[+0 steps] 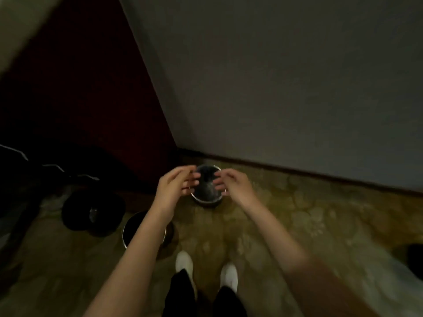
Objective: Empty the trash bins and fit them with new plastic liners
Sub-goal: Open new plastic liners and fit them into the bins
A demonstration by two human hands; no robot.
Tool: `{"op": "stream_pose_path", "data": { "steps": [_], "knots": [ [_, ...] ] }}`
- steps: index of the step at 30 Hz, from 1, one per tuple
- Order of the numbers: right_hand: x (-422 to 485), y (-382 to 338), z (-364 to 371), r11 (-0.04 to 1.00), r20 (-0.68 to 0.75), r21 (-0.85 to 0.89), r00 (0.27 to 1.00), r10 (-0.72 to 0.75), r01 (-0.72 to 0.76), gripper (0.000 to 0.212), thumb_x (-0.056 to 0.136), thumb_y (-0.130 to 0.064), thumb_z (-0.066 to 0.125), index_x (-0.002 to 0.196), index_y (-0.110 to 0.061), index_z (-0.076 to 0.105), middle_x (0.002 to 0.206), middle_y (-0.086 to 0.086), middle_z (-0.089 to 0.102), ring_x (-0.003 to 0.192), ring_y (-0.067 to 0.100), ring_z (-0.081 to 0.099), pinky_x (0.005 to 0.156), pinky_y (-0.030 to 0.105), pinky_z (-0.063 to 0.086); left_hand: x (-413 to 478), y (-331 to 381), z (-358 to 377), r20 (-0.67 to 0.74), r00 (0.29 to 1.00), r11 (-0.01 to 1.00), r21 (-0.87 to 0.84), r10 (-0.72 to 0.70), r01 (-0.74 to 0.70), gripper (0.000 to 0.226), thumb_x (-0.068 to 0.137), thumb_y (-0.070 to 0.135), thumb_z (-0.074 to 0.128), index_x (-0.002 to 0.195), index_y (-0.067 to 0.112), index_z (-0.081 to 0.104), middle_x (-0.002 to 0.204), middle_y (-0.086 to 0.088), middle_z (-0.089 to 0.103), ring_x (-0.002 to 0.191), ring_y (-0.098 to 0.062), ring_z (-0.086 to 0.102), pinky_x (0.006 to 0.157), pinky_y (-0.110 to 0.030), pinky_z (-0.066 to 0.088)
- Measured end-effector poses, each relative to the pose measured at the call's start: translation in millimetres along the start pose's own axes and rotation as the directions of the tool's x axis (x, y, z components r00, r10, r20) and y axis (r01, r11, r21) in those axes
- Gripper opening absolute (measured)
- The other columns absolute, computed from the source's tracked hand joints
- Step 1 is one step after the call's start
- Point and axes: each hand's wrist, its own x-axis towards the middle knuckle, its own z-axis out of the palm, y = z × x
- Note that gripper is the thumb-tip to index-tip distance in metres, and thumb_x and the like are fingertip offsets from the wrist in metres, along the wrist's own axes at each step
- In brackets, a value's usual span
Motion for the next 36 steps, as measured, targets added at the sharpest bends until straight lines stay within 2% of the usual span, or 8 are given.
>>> {"op": "stream_pose_path", "data": {
  "steps": [2, 5, 9, 14, 21, 28, 31, 36],
  "knots": [
    [-30.0, -41.5, -3.6, 0.993, -0.018, 0.081, 0.996, -0.089, 0.090, 0.024, 0.105, -0.017, 0.043, 0.110, -0.008, 0.065, 0.098, 0.009, 0.070, 0.075, 0.013, 0.064, 0.065, 0.020, 0.050, -29.9, 33.9, -4.4, -0.027, 0.998, 0.985, -0.160, 0.064, -0.067, 0.024, 0.099, 0.032, 0.052, 0.113, 0.023, 0.068, 0.106, -0.001, 0.075, 0.100, -0.020, 0.070, 0.082, -0.030, 0.055],
    [-80.9, -80.7, 4.4, 0.978, -0.003, 0.160, 0.991, -0.131, 0.130, 0.022, 0.104, -0.023, 0.045, 0.110, -0.018, 0.067, 0.099, 0.000, 0.074, 0.087, 0.012, 0.072, 0.078, 0.025, 0.059, -77.4, 62.4, -17.4, -0.100, 0.987, 0.962, -0.229, 0.126, -0.146, 0.027, 0.101, 0.033, 0.049, 0.118, 0.021, 0.066, 0.110, 0.001, 0.074, 0.103, -0.015, 0.070, 0.084, -0.028, 0.053],
    [-127.2, -117.0, 38.7, 0.960, 0.060, 0.200, 0.975, -0.213, 0.198, 0.022, 0.103, -0.025, 0.048, 0.108, -0.019, 0.069, 0.095, -0.001, 0.076, 0.087, 0.011, 0.073, 0.074, 0.024, 0.060, -135.1, 80.3, -44.7, -0.248, 0.956, 0.906, -0.348, 0.159, -0.241, 0.024, 0.100, 0.030, 0.051, 0.113, 0.020, 0.068, 0.107, 0.001, 0.075, 0.100, -0.015, 0.071, 0.079, -0.027, 0.055],
    [-171.6, -140.4, 110.1, 0.957, 0.182, 0.197, 0.951, -0.250, 0.214, 0.022, 0.103, -0.024, 0.048, 0.108, -0.018, 0.069, 0.094, -0.002, 0.077, 0.088, 0.013, 0.074, 0.070, 0.022, 0.059, -193.2, 80.3, -109.3, -0.406, 0.909, 0.831, -0.470, 0.097, -0.298, 0.023, 0.101, 0.026, 0.049, 0.111, 0.018, 0.068, 0.102, 0.000, 0.076, 0.096, -0.015, 0.072, 0.073, -0.025, 0.055],
    [-224.8, -150.3, 275.7, 0.960, 0.354, 0.163, 0.895, -0.272, 0.228, 0.023, 0.103, -0.021, 0.047, 0.111, -0.015, 0.068, 0.100, 0.002, 0.076, 0.093, 0.015, 0.073, 0.078, 0.027, 0.060, -261.3, 43.7, -270.9, -0.518, 0.855, 0.675, -0.629, 0.004, -0.385, 0.027, 0.101, 0.025, 0.047, 0.115, 0.013, 0.067, 0.105, -0.006, 0.075, 0.098, -0.018, 0.072, 0.081, -0.032, 0.052],
    [-299.4, -146.2, 482.8, 0.960, 0.445, 0.131, 0.851, -0.279, 0.246, 0.022, 0.102, -0.021, 0.049, 0.113, -0.013, 0.067, 0.101, 0.006, 0.075, 0.094, 0.018, 0.073, 0.084, 0.034, 0.059, -324.4, 15.4, -453.8, -0.587, 0.810, 0.599, -0.655, -0.017, -0.462, 0.030, 0.102, 0.029, 0.043, 0.114, 0.013, 0.065, 0.103, -0.004, 0.076, 0.096, -0.017, 0.072, 0.080, -0.032, 0.051],
    [-330.1, -151.6, 544.6, 0.955, 0.478, 0.105, 0.828, -0.292, 0.276, 0.022, 0.102, -0.021, 0.049, 0.113, -0.012, 0.066, 0.101, 0.007, 0.075, 0.094, 0.020, 0.072, 0.087, 0.037, 0.059, -348.8, 6.5, -509.9, -0.619, 0.784, 0.566, -0.662, -0.043, -0.492, 0.030, 0.102, 0.030, 0.044, 0.114, 0.013, 0.065, 0.104, -0.005, 0.075, 0.096, -0.017, 0.072, 0.081, -0.032, 0.052],
    [-362.0, -160.0, 612.4, 0.951, 0.531, 0.059, 0.797, -0.288, 0.304, 0.020, 0.102, -0.018, 0.050, 0.112, -0.010, 0.066, 0.102, 0.011, 0.074, 0.095, 0.025, 0.072, 0.087, 0.040, 0.058, -378.4, -8.7, -570.4, -0.657, 0.744, 0.531, -0.676, -0.121, -0.511, 0.028, 0.102, 0.030, 0.044, 0.109, 0.015, 0.066, 0.095, -0.001, 0.077, 0.089, -0.015, 0.073, 0.080, -0.032, 0.052]
  ]
}}
